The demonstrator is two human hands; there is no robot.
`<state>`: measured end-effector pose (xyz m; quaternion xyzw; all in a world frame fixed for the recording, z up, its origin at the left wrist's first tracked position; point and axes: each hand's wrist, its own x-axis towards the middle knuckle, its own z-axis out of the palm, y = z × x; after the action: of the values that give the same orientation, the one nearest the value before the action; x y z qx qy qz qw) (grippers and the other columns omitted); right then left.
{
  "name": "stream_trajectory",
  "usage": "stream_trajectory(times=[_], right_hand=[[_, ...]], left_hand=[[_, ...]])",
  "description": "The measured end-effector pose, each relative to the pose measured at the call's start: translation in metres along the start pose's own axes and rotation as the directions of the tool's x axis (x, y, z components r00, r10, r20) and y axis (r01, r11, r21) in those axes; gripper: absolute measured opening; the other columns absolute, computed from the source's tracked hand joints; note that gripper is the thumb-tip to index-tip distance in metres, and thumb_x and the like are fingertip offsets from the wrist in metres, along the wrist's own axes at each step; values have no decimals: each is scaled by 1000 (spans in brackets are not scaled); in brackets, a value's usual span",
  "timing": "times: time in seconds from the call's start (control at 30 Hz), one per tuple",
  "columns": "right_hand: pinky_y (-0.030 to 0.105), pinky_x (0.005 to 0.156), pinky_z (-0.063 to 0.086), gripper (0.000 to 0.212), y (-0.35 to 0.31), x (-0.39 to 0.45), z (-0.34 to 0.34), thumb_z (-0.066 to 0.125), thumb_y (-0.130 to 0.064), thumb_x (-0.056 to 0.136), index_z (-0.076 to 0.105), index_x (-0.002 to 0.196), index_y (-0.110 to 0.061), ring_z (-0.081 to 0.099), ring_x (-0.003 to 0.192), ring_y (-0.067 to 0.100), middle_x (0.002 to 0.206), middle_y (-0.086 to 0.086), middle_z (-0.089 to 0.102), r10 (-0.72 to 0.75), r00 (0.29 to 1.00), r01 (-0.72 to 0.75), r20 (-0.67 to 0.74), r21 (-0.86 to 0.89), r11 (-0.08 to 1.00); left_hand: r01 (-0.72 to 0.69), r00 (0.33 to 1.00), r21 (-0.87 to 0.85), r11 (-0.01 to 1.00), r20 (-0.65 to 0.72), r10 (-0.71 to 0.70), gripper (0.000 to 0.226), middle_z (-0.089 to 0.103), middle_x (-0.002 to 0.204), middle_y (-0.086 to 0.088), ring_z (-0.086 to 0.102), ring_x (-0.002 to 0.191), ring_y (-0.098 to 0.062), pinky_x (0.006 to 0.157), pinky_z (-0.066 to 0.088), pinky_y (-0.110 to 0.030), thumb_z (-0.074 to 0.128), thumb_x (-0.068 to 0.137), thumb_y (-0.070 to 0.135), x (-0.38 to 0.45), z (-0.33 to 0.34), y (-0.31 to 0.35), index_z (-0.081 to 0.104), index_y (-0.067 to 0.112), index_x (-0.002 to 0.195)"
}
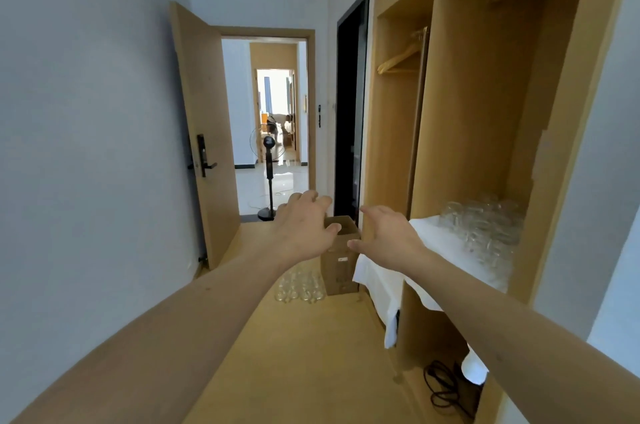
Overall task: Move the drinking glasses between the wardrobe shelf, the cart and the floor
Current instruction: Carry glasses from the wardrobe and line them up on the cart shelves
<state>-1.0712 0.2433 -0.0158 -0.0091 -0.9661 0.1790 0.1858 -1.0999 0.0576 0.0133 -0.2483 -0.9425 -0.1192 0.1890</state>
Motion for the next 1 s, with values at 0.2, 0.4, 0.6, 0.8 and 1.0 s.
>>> stream_trajectory(times=[0.2,0.4,0.6,0.8,1.0], right_hand=[[44,109,42,86,-11,56,28,69,-60,84,31,155,-30,41,142,26,158,-2,40,57,998,-57,4,-25,998],[45,110,41,84,1,96,51,70,-59,84,32,155,-31,40,142,25,158,-4,40,116,993,-116,11,-51,992],[45,105,46,80,37,144,65,69,-61,84,37,151,-30,47,136,26,154,-2,45,160,987,-160,-5,-89,983],[44,108,43,84,101,197,73,68,-59,85,32,155,-30,44,140,27,158,-1,40,210,977,-212,-46,-60,975],[43,114,39,86,174,248,66,67,-55,88,28,158,-25,36,145,27,161,1,35,276,961,-276,-14,-80,958]], left_hand=[[-68,997,-13,998,18,68,57,47,148,-7,40,136,-29,106,42,-48,54,98,48,53,17,-44,45,23,148],[-93,995,-81,992,23,95,57,48,148,-4,42,135,-29,106,44,-48,57,96,49,104,49,-66,47,24,146],[-137,988,-80,987,57,141,60,46,148,-4,40,136,-28,106,43,-47,55,96,50,161,85,-64,44,23,149],[-204,975,-74,976,79,209,57,48,145,-6,43,131,-31,105,44,-50,54,97,49,241,127,-42,47,20,145],[-290,943,-53,956,153,295,57,48,144,-8,41,134,-32,104,44,-50,55,94,47,315,174,-2,46,19,144]])
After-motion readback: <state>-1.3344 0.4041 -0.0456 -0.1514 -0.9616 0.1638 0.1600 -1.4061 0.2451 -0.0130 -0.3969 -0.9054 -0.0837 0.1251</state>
